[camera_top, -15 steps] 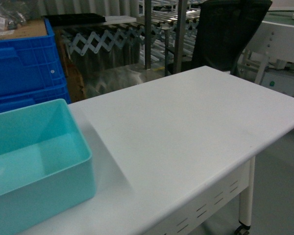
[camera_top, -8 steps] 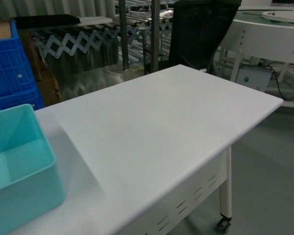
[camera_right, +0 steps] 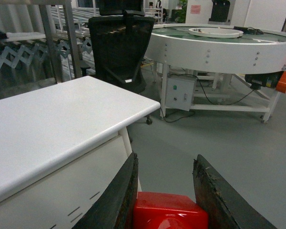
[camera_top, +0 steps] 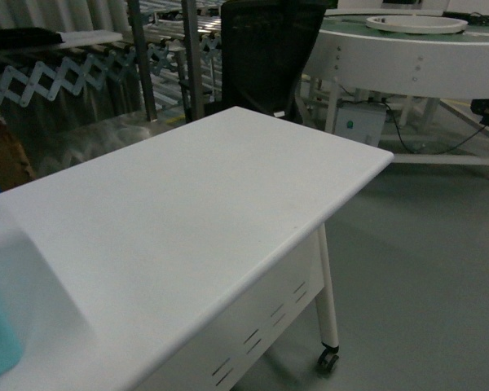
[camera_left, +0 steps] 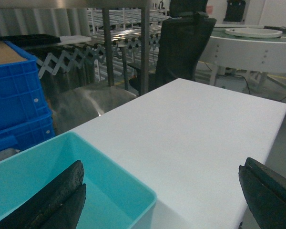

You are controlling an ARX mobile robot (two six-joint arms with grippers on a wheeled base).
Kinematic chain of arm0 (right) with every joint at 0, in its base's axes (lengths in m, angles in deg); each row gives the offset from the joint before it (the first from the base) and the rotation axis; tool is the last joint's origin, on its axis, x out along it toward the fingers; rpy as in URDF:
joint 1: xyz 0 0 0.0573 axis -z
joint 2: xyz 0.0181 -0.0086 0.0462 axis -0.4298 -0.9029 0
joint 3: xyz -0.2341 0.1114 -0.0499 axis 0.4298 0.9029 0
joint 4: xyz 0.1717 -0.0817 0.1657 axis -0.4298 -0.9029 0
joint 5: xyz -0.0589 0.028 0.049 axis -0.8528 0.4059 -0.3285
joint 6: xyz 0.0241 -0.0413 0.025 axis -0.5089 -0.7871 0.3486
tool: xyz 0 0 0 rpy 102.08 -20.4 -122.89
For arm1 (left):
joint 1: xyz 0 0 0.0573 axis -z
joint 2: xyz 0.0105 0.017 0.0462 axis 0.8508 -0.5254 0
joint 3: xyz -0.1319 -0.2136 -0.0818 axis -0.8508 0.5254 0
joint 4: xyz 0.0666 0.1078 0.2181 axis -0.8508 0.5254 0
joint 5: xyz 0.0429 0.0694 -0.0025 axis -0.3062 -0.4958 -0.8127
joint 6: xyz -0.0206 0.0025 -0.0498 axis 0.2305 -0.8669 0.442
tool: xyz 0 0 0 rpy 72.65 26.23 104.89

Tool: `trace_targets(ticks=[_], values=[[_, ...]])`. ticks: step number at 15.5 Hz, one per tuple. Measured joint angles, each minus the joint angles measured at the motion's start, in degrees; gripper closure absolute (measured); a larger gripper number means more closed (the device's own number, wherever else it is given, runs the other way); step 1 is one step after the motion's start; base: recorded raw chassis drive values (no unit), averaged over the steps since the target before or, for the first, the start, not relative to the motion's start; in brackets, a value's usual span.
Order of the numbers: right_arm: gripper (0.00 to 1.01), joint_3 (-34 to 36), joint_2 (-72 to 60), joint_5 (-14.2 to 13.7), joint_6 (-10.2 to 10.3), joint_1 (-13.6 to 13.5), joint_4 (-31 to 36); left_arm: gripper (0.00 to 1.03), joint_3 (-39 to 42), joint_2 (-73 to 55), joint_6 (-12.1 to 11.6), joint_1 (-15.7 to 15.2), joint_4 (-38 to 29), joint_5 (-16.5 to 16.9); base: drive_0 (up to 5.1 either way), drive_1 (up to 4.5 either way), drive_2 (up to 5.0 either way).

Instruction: Pick red block from blue box to shelf

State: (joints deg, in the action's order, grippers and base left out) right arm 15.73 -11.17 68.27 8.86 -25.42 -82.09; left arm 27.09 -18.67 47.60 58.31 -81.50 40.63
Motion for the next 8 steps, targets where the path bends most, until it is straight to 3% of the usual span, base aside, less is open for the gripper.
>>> trace_targets(ticks=[8], values=[[0.73,0.0,0.0,0.0,0.0,0.0,0.0,0.05,0.0,0.0,0.0,0.0,0.0,0.0,-1.6,-1.61,-1.6]])
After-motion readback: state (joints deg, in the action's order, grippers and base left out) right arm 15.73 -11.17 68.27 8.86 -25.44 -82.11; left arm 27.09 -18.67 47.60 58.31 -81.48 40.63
